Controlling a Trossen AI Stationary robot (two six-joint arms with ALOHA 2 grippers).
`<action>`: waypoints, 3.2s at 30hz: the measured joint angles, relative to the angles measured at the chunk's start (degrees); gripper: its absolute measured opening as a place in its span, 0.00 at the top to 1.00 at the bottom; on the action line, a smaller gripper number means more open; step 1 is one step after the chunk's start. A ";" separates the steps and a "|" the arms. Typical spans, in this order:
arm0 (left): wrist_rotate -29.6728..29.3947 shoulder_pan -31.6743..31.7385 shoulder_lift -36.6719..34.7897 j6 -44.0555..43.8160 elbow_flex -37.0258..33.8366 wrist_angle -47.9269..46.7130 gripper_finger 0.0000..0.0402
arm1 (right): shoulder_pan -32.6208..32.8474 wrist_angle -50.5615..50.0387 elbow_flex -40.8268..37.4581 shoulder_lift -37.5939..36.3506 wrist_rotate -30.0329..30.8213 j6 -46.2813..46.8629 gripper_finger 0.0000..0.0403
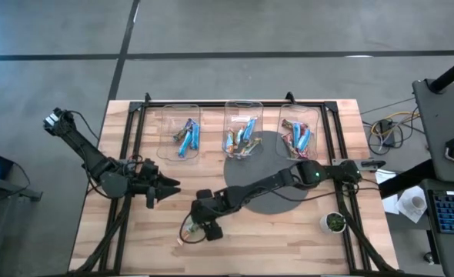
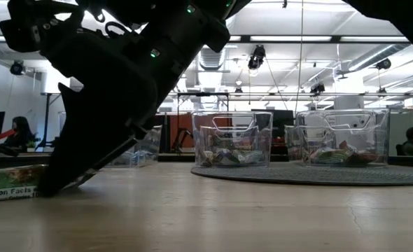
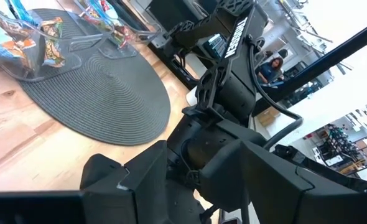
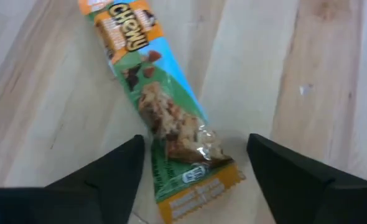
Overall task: Pick and place Granola Bars by type
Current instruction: Put the yellow granola bar into the middle transparent bin, then return to Home Position
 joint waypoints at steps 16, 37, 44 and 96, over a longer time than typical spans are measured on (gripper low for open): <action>-1.77 0.00 0.02 0.79 0.00 -0.20 0.54 | -0.09 -10.97 3.54 -0.52 2.90 0.76 0.82; -10.48 0.02 -6.39 13.80 0.09 -0.22 0.54 | 0.05 -51.51 4.33 -15.76 53.27 82.80 0.84; -10.74 0.02 -6.56 14.78 0.07 -0.82 0.54 | -6.32 -59.58 -2.15 -21.57 54.49 92.17 0.84; -14.56 0.04 -6.54 14.78 0.00 -1.55 0.54 | -14.13 -14.62 -18.91 -35.28 29.99 29.49 0.35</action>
